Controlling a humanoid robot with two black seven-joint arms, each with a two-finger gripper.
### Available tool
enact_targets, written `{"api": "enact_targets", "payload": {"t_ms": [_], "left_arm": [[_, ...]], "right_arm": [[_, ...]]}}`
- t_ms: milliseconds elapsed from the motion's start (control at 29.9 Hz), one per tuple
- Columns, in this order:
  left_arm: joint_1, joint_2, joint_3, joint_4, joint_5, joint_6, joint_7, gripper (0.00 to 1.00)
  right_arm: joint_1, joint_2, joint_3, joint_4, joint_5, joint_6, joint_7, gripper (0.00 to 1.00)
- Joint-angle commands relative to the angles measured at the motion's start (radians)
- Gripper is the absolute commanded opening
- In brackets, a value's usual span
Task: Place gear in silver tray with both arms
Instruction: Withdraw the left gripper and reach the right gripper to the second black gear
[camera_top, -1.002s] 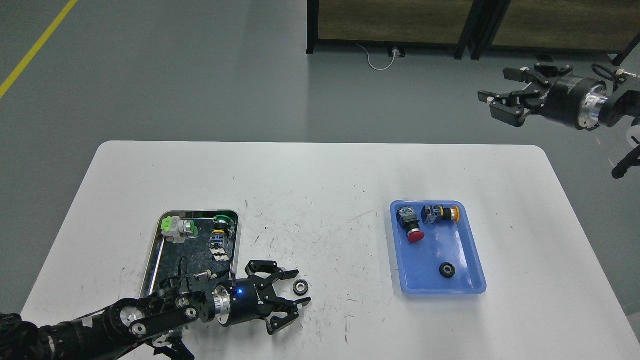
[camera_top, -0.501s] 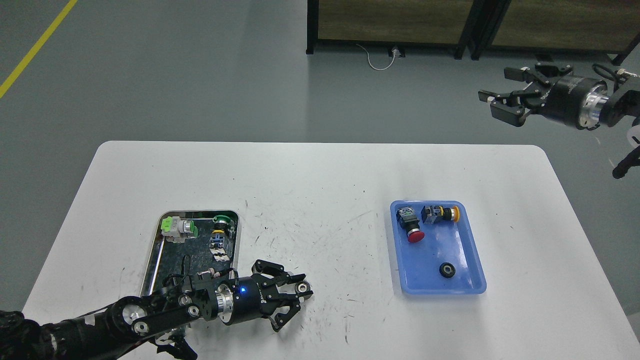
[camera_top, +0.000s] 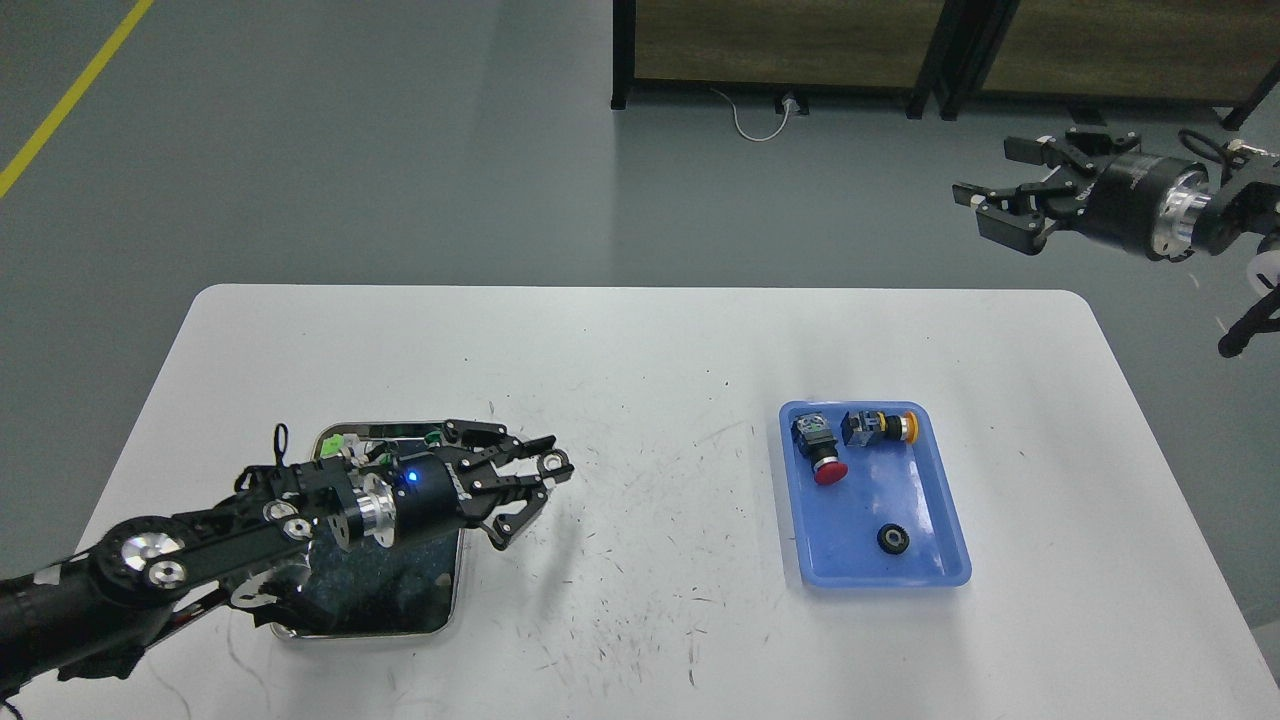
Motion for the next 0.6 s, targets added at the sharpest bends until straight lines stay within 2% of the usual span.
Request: {"api": "enact_targets", "payload": {"t_ms": [0, 200, 434, 568], "left_arm": [[0.018, 0.137, 0.009, -0.065, -0.007, -0.007, 0.008, 0.23], [0.155, 0.226, 0.011, -0.139, 0.004, 0.002, 0.003, 0.24], [0.253, 0.202, 0.011, -0.137, 0.033, 0.042, 0.0, 0.25], [0.273, 0.184, 0.009, -0.131, 0.033, 0.047, 0.006, 0.28]], "right_arm": [[0.005, 0.047, -0.007, -0.009, -0.008, 0.0, -0.001, 0.73], [0.002, 0.118, -0.01, -0.032, -0.02, 0.0, -0.005, 0.73], [-0.006, 0.164, -0.122, -0.015, -0.049, 0.0, -0.005, 0.73], [-0.015, 0.165, -0.248, 0.083, -0.094, 0.0, -0.005, 0.73]]}}
